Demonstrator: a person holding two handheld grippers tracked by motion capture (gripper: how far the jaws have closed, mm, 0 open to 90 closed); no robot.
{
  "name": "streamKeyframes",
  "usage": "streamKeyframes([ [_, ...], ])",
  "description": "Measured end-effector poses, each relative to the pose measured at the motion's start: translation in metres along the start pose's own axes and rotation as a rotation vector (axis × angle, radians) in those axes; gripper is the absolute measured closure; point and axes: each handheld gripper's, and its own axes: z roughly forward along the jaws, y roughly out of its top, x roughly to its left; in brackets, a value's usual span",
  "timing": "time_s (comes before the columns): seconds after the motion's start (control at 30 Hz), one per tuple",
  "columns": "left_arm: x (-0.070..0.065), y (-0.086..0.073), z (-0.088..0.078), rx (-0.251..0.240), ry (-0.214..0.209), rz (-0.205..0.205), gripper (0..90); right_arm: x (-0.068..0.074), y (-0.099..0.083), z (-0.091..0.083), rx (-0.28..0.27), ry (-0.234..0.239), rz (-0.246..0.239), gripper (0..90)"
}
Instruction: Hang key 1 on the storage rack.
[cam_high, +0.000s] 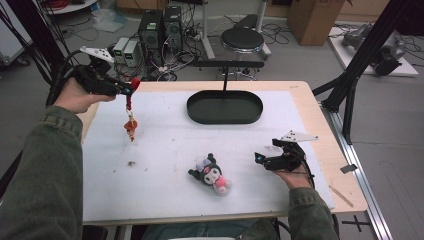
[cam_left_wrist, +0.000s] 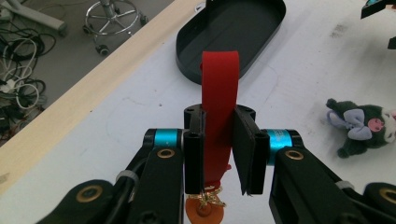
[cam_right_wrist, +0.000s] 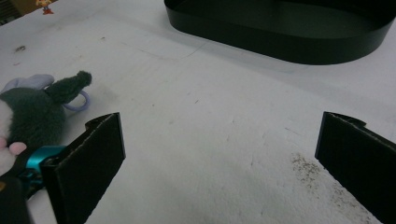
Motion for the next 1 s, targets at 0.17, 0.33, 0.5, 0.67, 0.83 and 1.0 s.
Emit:
streamKeyframes([
  [0.17,-0.003,0.011,0.010,0.024,-0.004,0.006,74.7,0.001,0.001,0.000,-0.003,0.006,-0.008,0.5],
  [0.33,-0.005,0.028,0.015,-0.005,-0.023,0.015,74.6,0.001,0.001,0.001,0.001,0.010,-0.001,0.5],
  [0.5,0.001,0.040,0.025,-0.028,-0.032,0.001,74.8,0.000,0.001,0.000,-0.005,0.009,-0.008,0.5],
  [0.67,0.004,0.050,0.036,-0.041,-0.037,0.003,74.8,0.002,0.000,-0.001,0.010,-0.001,-0.010,0.5],
  [0.83,0.003,0.061,0.044,-0.022,-0.018,0.030,74.7,-0.002,-0.002,-0.001,0.030,-0.020,-0.006,0.5],
  [1.0,-0.004,0.083,0.058,-0.002,-0.018,0.060,74.7,-0.002,-0.002,-0.001,0.025,-0.021,-0.009,0.5],
])
